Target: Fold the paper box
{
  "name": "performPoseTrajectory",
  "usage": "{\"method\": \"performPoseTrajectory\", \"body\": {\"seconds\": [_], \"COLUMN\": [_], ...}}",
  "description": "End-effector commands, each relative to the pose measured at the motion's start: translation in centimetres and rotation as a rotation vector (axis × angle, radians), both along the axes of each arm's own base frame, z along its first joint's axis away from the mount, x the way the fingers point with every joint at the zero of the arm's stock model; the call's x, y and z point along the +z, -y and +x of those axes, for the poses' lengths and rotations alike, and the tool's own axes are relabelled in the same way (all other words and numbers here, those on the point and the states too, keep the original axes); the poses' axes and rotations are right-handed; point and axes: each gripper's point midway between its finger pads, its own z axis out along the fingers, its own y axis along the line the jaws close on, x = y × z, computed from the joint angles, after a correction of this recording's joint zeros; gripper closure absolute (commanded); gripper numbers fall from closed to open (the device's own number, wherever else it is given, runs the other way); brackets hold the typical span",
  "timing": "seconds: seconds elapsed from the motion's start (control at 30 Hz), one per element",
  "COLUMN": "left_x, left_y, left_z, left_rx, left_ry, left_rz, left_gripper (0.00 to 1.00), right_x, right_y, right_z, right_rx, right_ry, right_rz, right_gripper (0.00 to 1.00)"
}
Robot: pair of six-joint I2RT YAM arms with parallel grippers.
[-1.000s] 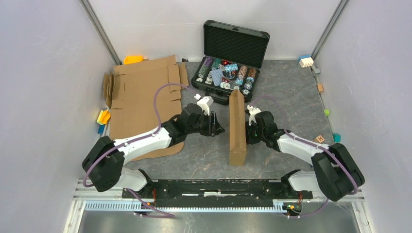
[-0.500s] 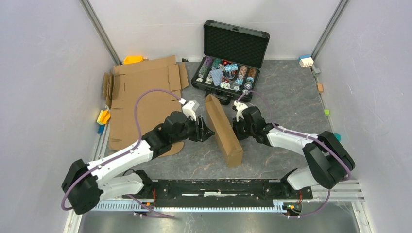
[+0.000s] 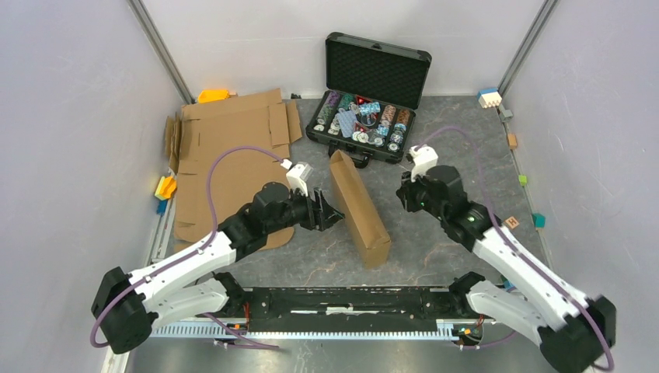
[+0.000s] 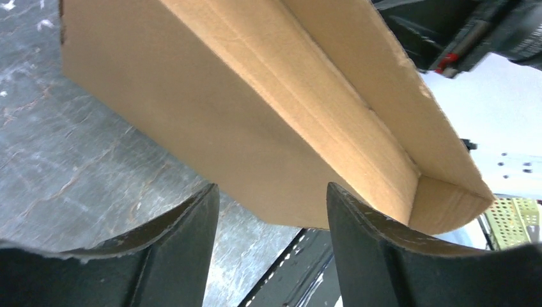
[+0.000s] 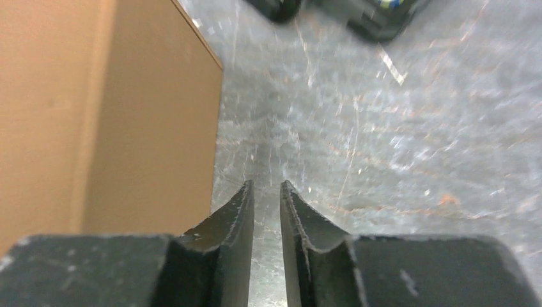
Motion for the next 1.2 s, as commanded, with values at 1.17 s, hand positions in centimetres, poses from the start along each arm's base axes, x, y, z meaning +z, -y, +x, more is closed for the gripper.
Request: {"method": "performPoseTrajectory", "body": {"seconds": [1.17], "left_x": [2.0], "left_y": [4.6], "left_z": [1.0], "left_rx": [-0.059], "left_ry": [-0.109], "left_rz": [-0.159], "left_gripper": [0.35], "right_x": [10.4], "right_y": [-5.9], "right_z": [-13.0], "right_rx": [0.689], "right_ry": [0.168], "right_rz": [0.371], "right_gripper": [0.48]}}
